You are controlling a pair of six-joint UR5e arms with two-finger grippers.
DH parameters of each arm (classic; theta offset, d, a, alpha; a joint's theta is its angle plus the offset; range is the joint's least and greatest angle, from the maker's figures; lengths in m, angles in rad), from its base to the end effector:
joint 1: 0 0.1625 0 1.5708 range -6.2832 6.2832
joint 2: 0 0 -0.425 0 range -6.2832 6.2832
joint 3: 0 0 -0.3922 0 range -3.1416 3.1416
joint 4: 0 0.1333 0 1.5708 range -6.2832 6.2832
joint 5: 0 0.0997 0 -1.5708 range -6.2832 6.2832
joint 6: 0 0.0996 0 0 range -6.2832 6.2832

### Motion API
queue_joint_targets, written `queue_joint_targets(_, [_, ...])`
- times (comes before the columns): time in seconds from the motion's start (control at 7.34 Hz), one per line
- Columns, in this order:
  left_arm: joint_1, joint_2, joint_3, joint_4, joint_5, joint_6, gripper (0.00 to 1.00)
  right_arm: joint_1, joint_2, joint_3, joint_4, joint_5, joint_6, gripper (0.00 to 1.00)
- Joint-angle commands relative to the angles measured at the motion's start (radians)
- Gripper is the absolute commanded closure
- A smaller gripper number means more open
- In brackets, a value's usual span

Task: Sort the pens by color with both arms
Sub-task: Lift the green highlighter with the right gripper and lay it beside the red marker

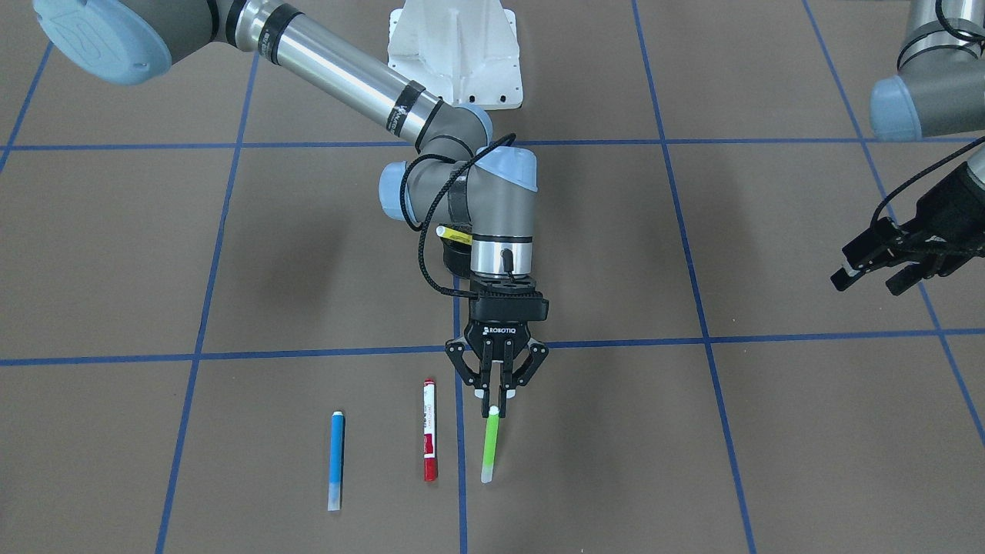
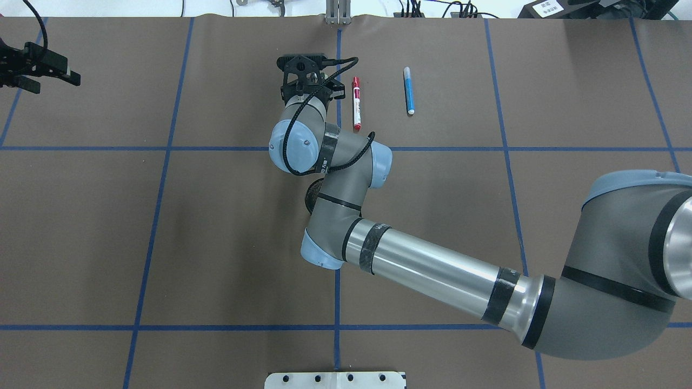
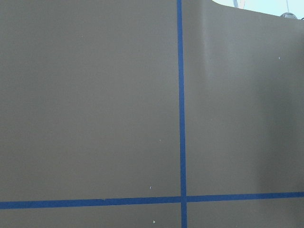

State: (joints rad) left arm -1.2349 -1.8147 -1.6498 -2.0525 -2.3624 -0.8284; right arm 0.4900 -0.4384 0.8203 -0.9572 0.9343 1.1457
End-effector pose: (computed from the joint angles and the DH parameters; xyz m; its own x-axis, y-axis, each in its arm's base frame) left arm 0.1369 -0.5815 0.4272 0.5027 0.0014 -0.8645 0.2098 0.9699 0.1236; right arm -0.6772 -0.5794 0.1567 0.7749 0.0374 0.6310 -0.5477 0.5382 0.6406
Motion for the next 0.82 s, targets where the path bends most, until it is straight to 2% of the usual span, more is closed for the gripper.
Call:
queue_joint_targets(0.0, [0.000,0.000,-0.001,0.000,0.000,0.000,0.01,-0.008,-0.016,0.026,0.000,0.000,-0.007,0.04])
queue_joint_targets(0.14, [0.000,0.000,-0.001,0.000,0.000,0.000,0.01,-0.008,-0.075,0.115,0.002,0.009,-0.011,0.00])
queue_joint_targets(0.41, [0.000,-0.002,-0.002,0.002,0.002,-0.002,0.01,-0.013,-0.106,0.169,0.000,0.015,-0.021,0.00])
queue_joint_targets(0.54, [0.002,-0.008,-0.001,0.011,0.002,-0.011,0.01,-0.013,-0.118,0.216,-0.001,0.037,-0.046,0.00])
queue_joint_targets(0.68, [0.005,-0.015,0.004,0.015,-0.003,-0.065,0.01,0.004,-0.153,0.302,-0.003,0.085,-0.091,0.00])
